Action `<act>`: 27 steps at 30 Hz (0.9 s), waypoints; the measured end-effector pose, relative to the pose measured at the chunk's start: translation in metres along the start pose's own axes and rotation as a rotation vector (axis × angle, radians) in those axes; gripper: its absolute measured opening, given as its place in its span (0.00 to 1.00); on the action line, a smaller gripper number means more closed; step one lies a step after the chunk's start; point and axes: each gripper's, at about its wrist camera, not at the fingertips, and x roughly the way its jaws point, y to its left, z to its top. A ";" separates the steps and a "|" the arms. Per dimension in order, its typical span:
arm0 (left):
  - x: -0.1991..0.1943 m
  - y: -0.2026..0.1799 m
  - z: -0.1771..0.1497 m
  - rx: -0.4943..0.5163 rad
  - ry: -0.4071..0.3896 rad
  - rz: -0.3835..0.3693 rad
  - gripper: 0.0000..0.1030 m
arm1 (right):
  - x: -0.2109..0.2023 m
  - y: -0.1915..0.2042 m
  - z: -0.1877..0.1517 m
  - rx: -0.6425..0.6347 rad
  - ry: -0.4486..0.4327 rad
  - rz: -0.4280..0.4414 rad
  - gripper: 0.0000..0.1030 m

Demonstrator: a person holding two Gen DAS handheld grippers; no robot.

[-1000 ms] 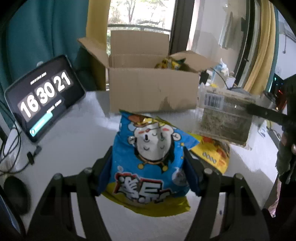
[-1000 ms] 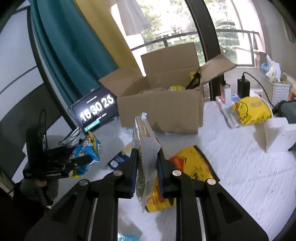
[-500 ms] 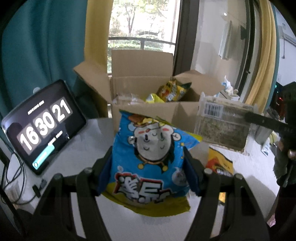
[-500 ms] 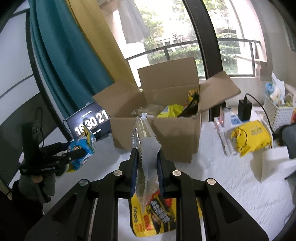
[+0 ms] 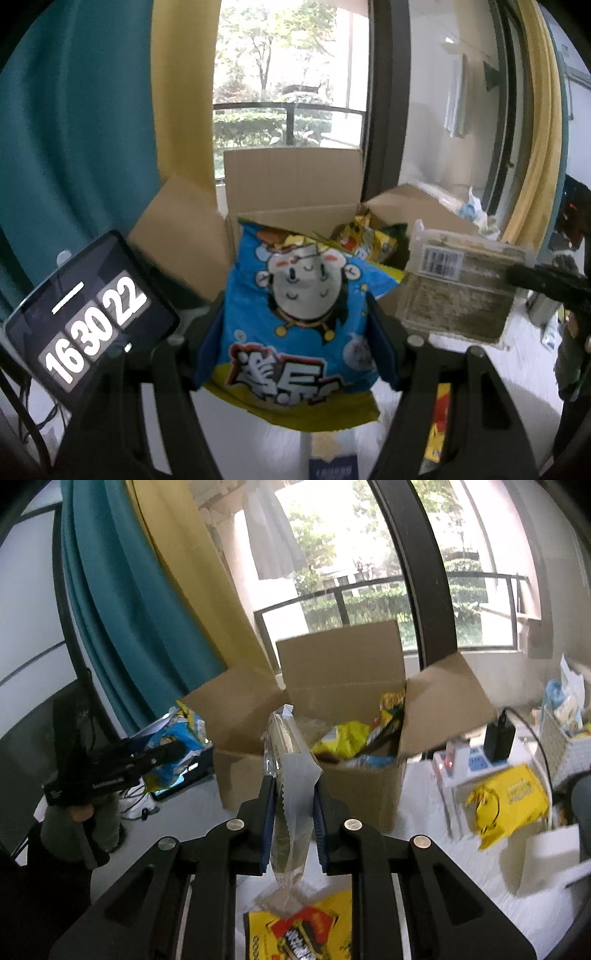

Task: Organize snacks
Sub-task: 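Carry both held items over the box and lower them inside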

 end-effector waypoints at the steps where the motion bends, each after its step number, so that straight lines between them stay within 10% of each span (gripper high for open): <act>1: 0.004 0.001 0.004 -0.008 -0.006 -0.001 0.67 | 0.001 -0.002 0.003 -0.005 -0.006 -0.002 0.20; 18: 0.114 0.021 0.045 -0.125 0.060 0.012 0.73 | 0.024 -0.027 0.053 -0.027 -0.085 -0.048 0.20; 27: 0.105 0.034 0.048 -0.169 0.038 -0.001 0.83 | 0.050 -0.033 0.061 -0.003 -0.069 -0.053 0.20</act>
